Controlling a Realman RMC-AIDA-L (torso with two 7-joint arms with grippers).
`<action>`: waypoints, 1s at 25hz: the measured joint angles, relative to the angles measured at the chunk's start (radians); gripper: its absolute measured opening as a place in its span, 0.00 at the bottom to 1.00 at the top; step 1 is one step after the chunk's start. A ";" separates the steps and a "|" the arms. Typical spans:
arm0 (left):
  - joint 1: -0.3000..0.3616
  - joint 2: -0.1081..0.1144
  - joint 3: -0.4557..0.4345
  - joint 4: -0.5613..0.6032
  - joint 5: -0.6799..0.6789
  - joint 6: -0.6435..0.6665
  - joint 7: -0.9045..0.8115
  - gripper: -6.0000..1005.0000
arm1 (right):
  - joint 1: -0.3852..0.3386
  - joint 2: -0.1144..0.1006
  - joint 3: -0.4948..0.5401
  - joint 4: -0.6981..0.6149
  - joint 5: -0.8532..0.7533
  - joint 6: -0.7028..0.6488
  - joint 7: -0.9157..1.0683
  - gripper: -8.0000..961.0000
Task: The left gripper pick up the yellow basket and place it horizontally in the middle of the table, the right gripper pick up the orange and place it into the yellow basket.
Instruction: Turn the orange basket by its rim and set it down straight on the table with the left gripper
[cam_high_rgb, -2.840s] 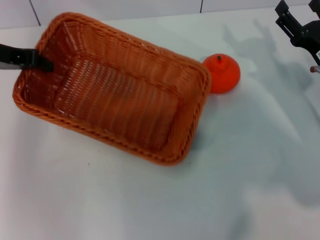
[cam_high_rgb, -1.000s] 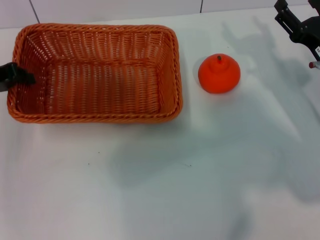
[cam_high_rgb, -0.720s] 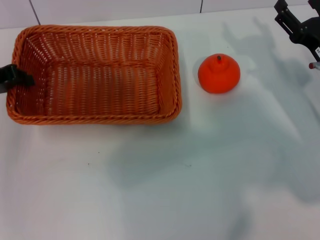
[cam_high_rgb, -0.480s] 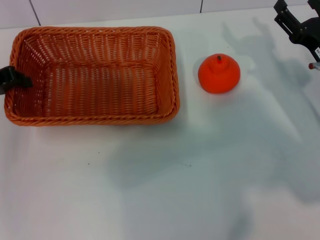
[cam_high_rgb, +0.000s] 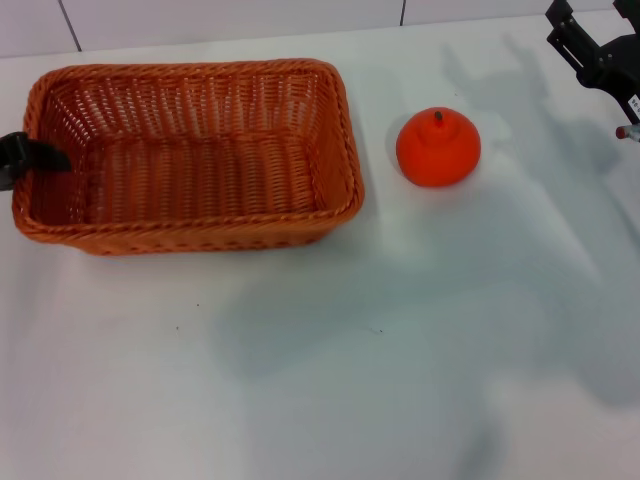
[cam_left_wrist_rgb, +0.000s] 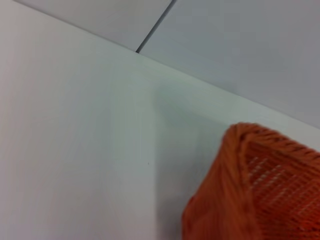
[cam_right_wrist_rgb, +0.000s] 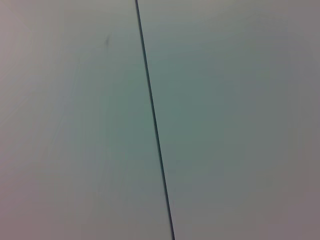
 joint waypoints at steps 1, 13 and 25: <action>0.000 0.000 0.000 0.000 0.000 -0.001 0.001 0.22 | 0.000 0.000 0.000 0.000 0.000 0.000 0.000 0.93; 0.003 0.000 0.001 0.003 -0.010 -0.028 0.027 0.72 | -0.002 0.000 0.000 0.000 0.000 -0.002 0.000 0.92; 0.030 0.000 -0.009 0.095 -0.067 -0.048 0.057 0.89 | 0.003 0.000 -0.001 0.000 0.000 0.001 0.000 0.91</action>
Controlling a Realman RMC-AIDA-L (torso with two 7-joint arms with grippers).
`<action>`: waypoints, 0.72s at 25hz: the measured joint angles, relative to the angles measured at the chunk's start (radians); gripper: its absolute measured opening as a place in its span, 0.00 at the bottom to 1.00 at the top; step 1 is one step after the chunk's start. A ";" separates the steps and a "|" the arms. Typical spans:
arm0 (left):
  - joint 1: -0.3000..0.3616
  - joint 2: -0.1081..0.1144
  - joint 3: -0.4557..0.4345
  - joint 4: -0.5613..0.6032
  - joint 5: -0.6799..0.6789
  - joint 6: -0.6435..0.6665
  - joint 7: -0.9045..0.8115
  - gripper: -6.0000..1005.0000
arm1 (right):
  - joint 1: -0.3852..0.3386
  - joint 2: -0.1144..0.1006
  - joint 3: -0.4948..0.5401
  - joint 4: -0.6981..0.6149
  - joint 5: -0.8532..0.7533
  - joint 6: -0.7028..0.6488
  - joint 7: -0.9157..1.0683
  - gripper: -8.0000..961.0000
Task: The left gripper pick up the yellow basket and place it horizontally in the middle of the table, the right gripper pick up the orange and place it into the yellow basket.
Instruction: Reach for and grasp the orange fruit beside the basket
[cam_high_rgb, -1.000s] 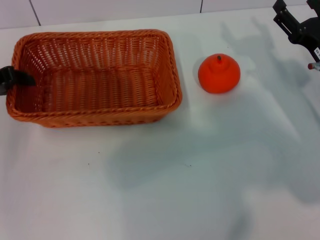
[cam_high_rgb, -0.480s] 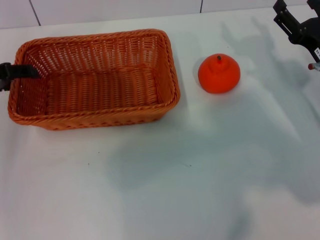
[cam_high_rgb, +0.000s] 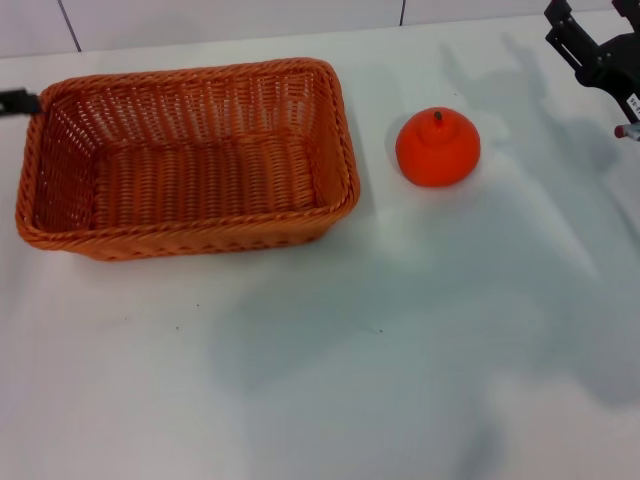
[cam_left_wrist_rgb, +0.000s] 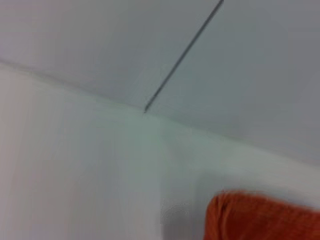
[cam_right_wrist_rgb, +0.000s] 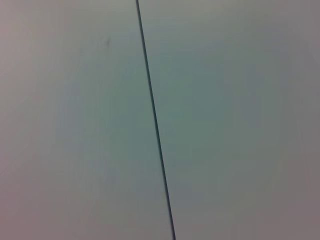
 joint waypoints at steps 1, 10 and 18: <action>0.030 -0.007 -0.002 0.039 -0.084 -0.024 0.036 0.89 | 0.000 0.000 0.000 0.000 0.000 0.002 0.000 0.91; 0.205 -0.024 -0.003 0.005 -0.736 -0.172 0.428 0.89 | 0.001 0.000 -0.042 0.000 -0.002 0.003 0.010 0.91; 0.265 -0.019 -0.012 -0.215 -1.168 -0.128 0.839 0.89 | 0.012 0.006 -0.196 0.000 -0.003 0.051 0.013 0.90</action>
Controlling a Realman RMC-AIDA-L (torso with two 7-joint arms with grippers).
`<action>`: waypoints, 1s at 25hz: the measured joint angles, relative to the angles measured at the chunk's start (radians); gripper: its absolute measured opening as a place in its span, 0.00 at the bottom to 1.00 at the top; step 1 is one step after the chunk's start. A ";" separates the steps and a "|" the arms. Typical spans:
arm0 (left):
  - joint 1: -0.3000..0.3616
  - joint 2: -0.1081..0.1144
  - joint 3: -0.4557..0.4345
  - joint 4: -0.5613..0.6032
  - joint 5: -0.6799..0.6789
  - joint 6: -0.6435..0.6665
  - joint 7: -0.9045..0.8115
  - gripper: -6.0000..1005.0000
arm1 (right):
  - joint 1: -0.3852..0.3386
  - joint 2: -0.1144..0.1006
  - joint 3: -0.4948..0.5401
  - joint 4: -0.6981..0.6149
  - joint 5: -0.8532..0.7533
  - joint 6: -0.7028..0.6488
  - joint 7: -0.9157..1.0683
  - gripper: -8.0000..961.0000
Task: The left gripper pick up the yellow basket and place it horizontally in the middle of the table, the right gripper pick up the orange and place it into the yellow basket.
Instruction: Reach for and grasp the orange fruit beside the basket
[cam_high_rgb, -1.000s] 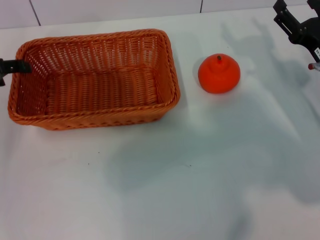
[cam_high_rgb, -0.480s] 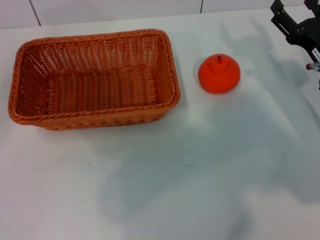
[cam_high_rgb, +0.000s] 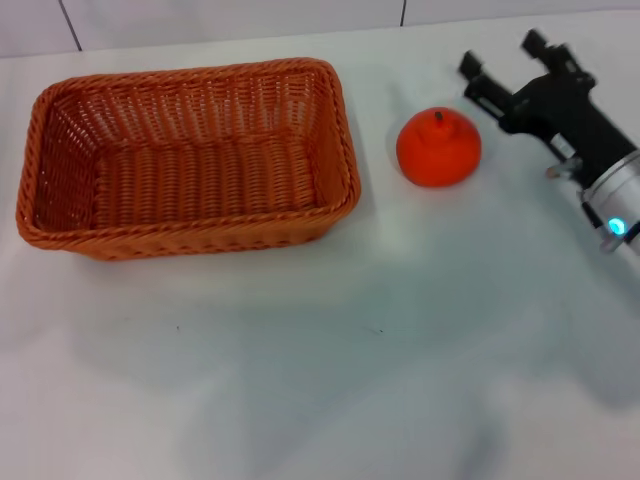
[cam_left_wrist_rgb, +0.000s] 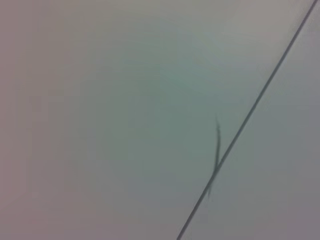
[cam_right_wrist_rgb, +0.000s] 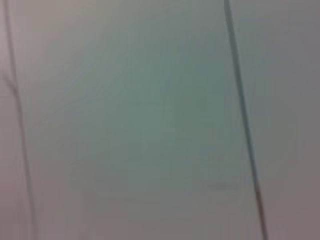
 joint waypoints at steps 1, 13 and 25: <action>0.000 -0.001 -0.006 -0.005 -0.005 0.008 0.017 0.89 | 0.001 0.002 -0.036 0.000 0.000 0.016 0.011 0.90; -0.002 0.002 -0.018 -0.032 -0.022 0.017 0.054 0.89 | -0.006 0.003 -0.114 0.036 0.000 0.063 0.035 0.89; 0.003 0.002 -0.005 -0.062 -0.016 0.019 0.059 0.89 | 0.015 -0.001 -0.111 0.029 0.000 0.168 0.037 0.89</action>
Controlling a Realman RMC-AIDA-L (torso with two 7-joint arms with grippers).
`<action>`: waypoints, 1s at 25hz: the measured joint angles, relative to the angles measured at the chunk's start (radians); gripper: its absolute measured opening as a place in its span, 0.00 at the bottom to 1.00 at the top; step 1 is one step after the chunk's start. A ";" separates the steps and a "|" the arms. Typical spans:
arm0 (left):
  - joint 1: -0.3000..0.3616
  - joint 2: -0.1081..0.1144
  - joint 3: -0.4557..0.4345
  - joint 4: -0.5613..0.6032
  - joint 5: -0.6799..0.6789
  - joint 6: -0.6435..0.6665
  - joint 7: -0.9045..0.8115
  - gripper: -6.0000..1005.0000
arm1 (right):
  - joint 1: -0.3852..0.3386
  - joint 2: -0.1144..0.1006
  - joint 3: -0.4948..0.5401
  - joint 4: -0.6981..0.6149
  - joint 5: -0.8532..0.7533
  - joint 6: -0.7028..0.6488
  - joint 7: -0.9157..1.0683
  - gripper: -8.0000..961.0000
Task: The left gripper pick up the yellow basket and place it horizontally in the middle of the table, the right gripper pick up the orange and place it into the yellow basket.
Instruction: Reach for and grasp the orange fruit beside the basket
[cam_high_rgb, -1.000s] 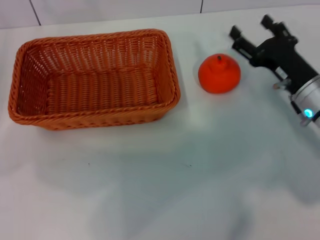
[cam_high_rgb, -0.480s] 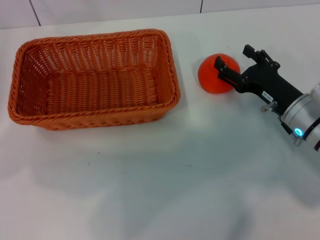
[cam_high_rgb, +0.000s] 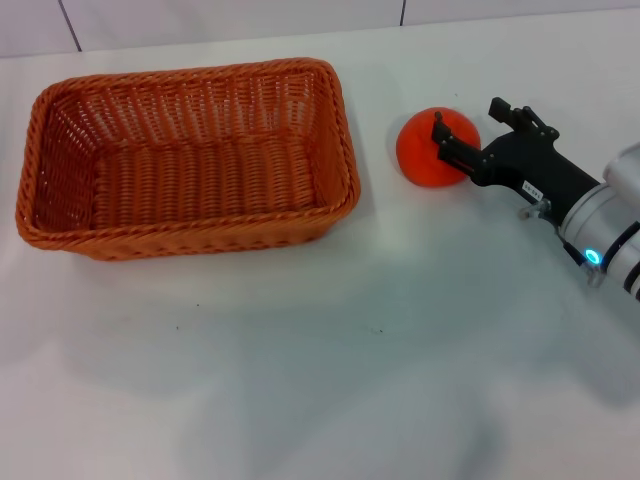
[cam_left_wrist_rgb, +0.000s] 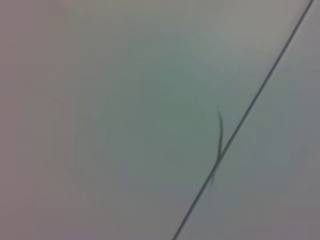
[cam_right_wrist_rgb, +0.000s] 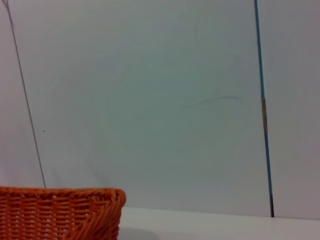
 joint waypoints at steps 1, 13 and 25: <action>0.000 0.000 0.002 -0.002 0.000 0.000 0.000 0.89 | 0.003 0.000 -0.001 -0.002 0.000 0.011 0.002 0.89; -0.007 0.001 0.047 -0.011 0.000 0.010 0.024 0.89 | 0.037 -0.001 -0.010 -0.001 0.000 0.069 0.031 0.88; -0.007 -0.001 0.053 -0.012 0.000 0.010 0.024 0.89 | 0.046 0.000 -0.025 0.000 0.000 0.099 0.079 0.87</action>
